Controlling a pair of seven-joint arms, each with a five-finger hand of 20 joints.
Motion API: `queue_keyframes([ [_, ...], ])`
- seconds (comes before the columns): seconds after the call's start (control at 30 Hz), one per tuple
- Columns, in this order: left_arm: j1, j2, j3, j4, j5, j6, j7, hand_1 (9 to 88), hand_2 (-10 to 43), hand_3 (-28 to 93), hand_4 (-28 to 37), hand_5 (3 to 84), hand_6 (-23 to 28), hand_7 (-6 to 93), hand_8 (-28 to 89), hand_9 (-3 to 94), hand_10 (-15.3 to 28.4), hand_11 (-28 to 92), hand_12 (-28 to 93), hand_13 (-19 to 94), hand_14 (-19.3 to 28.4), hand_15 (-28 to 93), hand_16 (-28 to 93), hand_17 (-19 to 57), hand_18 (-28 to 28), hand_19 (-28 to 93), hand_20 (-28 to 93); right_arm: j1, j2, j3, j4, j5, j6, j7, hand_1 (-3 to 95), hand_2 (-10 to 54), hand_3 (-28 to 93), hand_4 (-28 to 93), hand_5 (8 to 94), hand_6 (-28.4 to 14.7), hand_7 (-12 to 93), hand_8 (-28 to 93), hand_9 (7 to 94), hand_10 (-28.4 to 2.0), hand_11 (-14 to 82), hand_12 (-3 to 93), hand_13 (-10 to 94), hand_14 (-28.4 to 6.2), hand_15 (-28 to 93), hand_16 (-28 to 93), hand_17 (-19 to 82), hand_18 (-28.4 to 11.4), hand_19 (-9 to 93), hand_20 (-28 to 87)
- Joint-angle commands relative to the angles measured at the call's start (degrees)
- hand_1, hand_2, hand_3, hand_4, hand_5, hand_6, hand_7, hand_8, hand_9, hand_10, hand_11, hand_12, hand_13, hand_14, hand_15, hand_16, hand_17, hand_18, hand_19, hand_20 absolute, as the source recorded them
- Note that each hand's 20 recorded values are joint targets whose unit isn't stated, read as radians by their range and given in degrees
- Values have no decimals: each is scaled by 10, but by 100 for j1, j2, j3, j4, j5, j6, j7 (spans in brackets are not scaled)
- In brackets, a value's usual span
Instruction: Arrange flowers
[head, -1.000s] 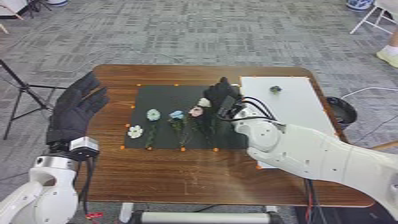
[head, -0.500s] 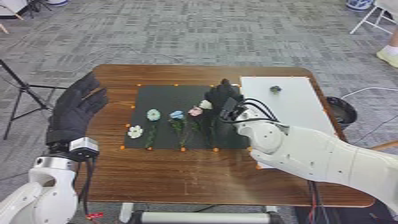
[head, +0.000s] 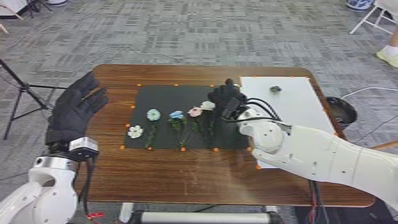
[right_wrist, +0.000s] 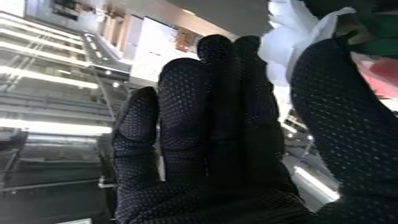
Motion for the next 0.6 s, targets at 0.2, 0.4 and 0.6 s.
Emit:
queue_keyframes([
  [0.2, 89, -60, -59, -61, 34, -49, 3, 287, -54, 681, -245, 293, 31, 194, -102, 212, 113, 219, 176, 184, 154, 259, 19, -67, 178, 379, 98, 75, 296, 608, -431, 6, -580, 204, 281, -95, 857, -283, 415, -23, 346, -167, 432, -115, 354, 240, 454, -102, 752, 249, 202, -190, 778, 520],
  [0.4, 140, -89, -99, -76, 38, -27, -10, 285, -54, 682, -241, 290, 30, 196, -101, 209, 113, 218, 177, 182, 152, 254, 22, -68, 177, 376, 99, 115, 569, 841, -446, 67, -838, 392, 259, -95, 865, -283, 382, -35, 304, -139, 396, -125, 310, 236, 405, -112, 738, 216, 177, -191, 753, 518],
  [0.6, 163, -99, -119, -92, 36, -11, 20, 283, -55, 682, -237, 288, 30, 195, -99, 207, 112, 218, 177, 178, 152, 249, 23, -69, 178, 375, 99, 162, 651, 1127, 57, 245, -1503, 625, 273, -95, 876, -283, 307, -59, 233, -111, 337, -148, 203, 215, 370, -118, 711, 187, 167, -194, 741, 507],
])
